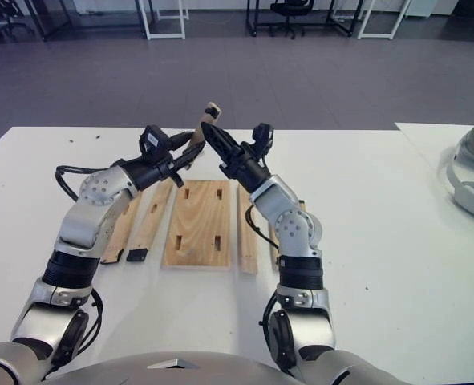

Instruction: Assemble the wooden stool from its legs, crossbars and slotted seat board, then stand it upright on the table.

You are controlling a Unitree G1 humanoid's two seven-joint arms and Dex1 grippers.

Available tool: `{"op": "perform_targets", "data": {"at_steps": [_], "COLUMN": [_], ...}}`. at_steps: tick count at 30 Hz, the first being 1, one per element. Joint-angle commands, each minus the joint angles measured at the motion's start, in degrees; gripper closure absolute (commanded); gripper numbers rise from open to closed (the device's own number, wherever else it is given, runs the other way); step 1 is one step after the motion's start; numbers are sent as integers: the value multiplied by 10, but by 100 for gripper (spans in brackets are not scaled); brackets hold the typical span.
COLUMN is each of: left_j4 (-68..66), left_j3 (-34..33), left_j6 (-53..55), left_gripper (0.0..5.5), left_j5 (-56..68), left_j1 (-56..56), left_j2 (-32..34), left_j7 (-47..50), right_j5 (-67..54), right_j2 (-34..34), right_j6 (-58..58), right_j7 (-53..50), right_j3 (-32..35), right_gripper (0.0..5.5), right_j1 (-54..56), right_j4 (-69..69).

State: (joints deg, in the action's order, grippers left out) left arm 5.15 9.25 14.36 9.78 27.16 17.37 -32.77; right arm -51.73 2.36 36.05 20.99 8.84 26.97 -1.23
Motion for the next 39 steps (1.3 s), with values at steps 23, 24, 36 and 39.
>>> {"op": "perform_targets", "data": {"at_steps": [23, 24, 36, 39], "left_j4": [26, 25, 28, 28], "left_j3": [-76, -79, -88, -92], "left_j6": [1, -1, 3, 0], "left_gripper": [249, 249, 249, 249], "left_j5": [-14, -14, -10, -12], "left_j1": [-112, -114, -117, -114], "left_j2": [-9, -12, -16, -17], "left_j7": [79, 84, 95, 99], "right_j5": [83, 86, 181, 250], "right_j2": [-3, 0, -45, -78], "right_j6": [-66, -69, -63, -73], "right_j7": [-145, -149, -170, -167], "right_j3": [69, 66, 17, -33], "right_gripper": [509, 509, 509, 509], "right_j1": [-252, -251, -267, -271], "right_j4": [-140, -134, -98, -91]}}
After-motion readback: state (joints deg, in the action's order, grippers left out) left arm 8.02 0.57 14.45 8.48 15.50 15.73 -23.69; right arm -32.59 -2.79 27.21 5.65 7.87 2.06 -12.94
